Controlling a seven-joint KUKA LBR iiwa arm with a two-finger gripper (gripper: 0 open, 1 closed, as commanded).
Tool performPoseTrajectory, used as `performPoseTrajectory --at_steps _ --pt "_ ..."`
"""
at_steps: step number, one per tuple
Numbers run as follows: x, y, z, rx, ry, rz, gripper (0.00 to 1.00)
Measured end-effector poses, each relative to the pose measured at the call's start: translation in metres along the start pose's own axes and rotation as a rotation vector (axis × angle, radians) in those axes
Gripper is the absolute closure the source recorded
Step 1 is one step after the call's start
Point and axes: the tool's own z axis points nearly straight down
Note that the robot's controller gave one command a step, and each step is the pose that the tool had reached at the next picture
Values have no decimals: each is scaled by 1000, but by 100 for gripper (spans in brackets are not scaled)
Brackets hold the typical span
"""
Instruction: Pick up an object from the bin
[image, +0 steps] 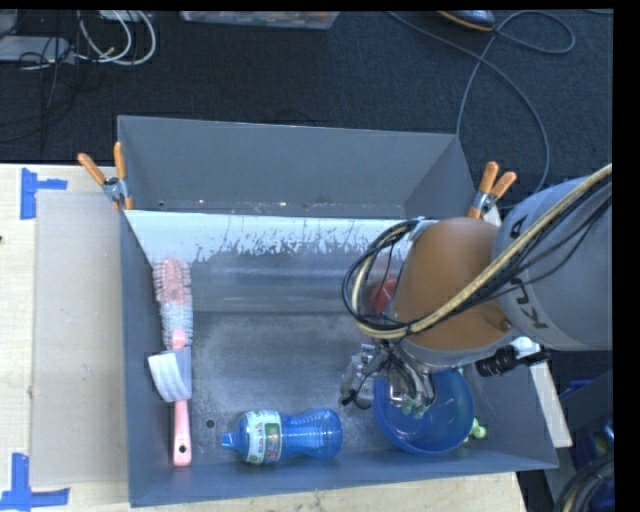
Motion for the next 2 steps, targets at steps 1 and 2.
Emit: performPoseTrajectory --at_steps 1,2 --pt "3 34 23 -1 1 -270 100" --pt "18 77 31 2 1 -122 100"
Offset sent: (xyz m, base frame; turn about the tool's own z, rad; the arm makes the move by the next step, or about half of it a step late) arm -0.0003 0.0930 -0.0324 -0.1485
